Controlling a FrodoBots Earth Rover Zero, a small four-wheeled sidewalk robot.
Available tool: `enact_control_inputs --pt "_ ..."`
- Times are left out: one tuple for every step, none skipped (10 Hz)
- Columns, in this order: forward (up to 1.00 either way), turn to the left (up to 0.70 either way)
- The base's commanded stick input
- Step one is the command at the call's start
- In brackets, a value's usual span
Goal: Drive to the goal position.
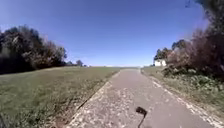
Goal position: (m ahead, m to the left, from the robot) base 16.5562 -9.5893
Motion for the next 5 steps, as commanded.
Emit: enact_control_inputs --pt "1.0 0.0" --pt "1.0 0.0" --pt "1.0 0.0" --pt "1.0 0.0" --pt "1.0 0.0"
